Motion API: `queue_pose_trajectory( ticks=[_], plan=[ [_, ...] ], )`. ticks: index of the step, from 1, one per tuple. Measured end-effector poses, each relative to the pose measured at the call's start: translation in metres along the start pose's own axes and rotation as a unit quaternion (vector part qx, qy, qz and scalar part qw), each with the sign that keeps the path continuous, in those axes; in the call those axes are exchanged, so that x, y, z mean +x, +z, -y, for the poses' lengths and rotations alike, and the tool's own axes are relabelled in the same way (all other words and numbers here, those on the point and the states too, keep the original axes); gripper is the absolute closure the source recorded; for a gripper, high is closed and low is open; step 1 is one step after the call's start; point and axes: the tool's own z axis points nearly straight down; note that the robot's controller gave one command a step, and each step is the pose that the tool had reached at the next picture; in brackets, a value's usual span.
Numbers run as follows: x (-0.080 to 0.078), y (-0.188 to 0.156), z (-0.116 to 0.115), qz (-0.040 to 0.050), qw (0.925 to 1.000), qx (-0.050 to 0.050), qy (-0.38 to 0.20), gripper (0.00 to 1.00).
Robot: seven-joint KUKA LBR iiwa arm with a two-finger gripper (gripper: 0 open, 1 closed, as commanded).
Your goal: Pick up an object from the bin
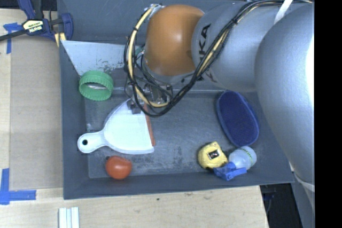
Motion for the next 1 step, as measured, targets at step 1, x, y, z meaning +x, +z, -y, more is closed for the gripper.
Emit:
queue_pose_trajectory(
  ticks=[1],
  plan=[
    [-0.0176, 0.0021, -0.0247, 0.0033, 0.9930, 0.000, -0.118, 1.00]
  ],
)
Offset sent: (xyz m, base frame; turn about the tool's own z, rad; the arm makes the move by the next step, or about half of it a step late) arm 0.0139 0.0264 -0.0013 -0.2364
